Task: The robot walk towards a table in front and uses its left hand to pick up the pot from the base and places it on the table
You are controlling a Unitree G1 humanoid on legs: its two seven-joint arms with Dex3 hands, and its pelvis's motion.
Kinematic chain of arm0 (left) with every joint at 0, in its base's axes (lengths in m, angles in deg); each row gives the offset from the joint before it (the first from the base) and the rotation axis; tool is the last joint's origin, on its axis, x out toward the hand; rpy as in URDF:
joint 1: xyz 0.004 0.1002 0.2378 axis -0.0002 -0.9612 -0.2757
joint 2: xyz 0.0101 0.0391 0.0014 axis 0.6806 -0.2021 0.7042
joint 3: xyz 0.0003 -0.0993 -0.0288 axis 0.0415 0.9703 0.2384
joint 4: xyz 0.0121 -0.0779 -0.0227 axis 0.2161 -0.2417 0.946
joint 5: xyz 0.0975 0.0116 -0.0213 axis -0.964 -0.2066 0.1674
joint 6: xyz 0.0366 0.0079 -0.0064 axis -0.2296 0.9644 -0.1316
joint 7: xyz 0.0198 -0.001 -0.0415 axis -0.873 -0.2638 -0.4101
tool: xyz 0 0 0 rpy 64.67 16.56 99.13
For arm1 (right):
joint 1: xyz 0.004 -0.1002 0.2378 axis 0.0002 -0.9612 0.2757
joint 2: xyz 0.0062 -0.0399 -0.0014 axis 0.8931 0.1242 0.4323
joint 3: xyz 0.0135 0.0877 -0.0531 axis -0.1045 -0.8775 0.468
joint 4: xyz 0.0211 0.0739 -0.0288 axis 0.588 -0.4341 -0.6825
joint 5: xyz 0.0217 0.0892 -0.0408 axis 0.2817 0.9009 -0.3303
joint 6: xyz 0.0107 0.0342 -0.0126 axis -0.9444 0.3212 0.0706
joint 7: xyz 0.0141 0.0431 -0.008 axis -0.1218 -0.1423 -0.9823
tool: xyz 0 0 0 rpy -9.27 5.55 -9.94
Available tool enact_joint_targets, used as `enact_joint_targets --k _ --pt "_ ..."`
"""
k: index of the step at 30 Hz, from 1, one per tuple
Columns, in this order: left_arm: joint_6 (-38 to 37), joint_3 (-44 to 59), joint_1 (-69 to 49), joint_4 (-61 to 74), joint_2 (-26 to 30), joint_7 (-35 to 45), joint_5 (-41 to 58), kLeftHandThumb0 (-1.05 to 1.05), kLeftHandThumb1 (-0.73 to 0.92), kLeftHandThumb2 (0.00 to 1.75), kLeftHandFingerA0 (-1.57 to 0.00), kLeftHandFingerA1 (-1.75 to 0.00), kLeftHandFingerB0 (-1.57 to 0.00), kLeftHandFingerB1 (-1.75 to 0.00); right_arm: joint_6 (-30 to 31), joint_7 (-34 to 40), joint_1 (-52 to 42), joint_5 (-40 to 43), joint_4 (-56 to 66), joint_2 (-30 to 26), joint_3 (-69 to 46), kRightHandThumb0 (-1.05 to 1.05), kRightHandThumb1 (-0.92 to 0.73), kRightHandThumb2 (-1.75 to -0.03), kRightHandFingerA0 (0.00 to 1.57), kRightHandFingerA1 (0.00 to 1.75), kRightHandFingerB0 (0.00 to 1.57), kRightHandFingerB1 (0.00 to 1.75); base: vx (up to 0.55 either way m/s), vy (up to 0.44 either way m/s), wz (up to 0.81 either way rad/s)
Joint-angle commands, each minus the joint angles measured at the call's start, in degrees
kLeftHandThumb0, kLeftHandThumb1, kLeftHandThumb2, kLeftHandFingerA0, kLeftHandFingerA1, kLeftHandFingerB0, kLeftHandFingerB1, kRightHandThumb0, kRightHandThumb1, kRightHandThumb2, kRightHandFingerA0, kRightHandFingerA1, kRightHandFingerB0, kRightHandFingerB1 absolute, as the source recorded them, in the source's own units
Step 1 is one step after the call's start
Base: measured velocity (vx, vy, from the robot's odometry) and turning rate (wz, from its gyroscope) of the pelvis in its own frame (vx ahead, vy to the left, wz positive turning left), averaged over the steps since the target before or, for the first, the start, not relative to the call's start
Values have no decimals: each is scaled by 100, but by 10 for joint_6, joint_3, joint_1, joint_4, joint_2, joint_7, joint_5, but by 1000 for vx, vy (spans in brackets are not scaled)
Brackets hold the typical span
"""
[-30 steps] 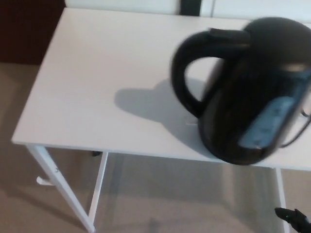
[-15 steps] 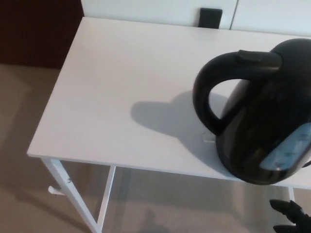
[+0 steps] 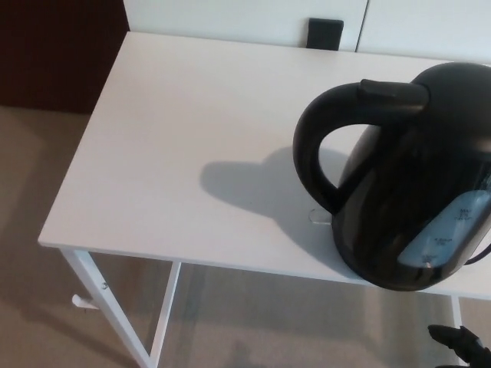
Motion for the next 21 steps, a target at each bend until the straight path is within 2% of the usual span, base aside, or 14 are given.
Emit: enact_joint_targets --k 1,2,7,8,9,10,11,15,16,19,20,21 --pt "-10 5 -8 -8 5 0 6 0 39 85 -37 -58 -23 -52 0 -2 -6 -3 3 -9 1 -10 -51 -92 31 57 12 47 0 0 0" --pt "-7 6 -12 -6 6 -3 6 -1 56 56 -46 -41 -35 -35 -8 -1 -7 -4 -5 -8 3 -11 -51 -92 31 57 12 48 0 0 0" --pt "-5 9 -8 -8 7 -1 8 1 55 56 -46 -42 -33 -36 -11 4 -3 -5 -13 -7 3 -12 -50 -91 32 58 12 48 0 0 0" --pt "-8 10 -6 -3 7 3 9 1 38 85 -37 -59 -21 -51 -5 5 -3 -7 -4 -8 4 -13 -51 -92 31 57 12 47 0 0 0" --pt "-9 12 -8 1 6 6 11 1 38 85 -37 -59 -21 -51 -1 4 -6 -9 3 -10 6 -13 -51 -92 31 57 12 47 0 0 0" --pt "-15 8 -10 1 7 2 5 0 38 85 -37 -59 -21 -51 -1 5 -5 -8 1 -9 5 -13 -50 -91 31 57 12 47 0 0 0" --pt "-13 9 -11 5 9 1 5 -2 56 55 -45 -41 -33 -35 0 5 -3 -7 0 -6 6 -13 -50 -91 31 56 12 47 0 0 0" --pt "0 15 -10 21 7 -1 14 -4 56 54 -41 -39 -31 -33 1 3 -2 -5 4 -6 4 -12 -50 -91 31 56 12 47 0 0 0" --pt "3 20 -9 26 5 0 20 -2 37 84 -28 -55 -19 -50 1 3 0 -4 5 -6 3 -12 -50 -91 31 57 12 47 0 0 0" --pt "15 50 -20 77 1 4 55 1 40 86 -21 -52 -14 -48 1 1 -4 1 14 -5 0 -11 -50 -91 32 57 13 48 0 0 0" --pt "20 59 -22 97 0 3 65 -1 57 56 -30 -34 -25 -30 2 -1 -3 2 15 -4 0 -11 -50 -91 32 57 13 48 0 0 0" --pt "26 71 -24 124 -1 1 76 -1 57 56 -30 -34 -25 -30 2 -3 0 3 15 -4 0 -11 -50 -91 32 57 13 48 0 0 0"
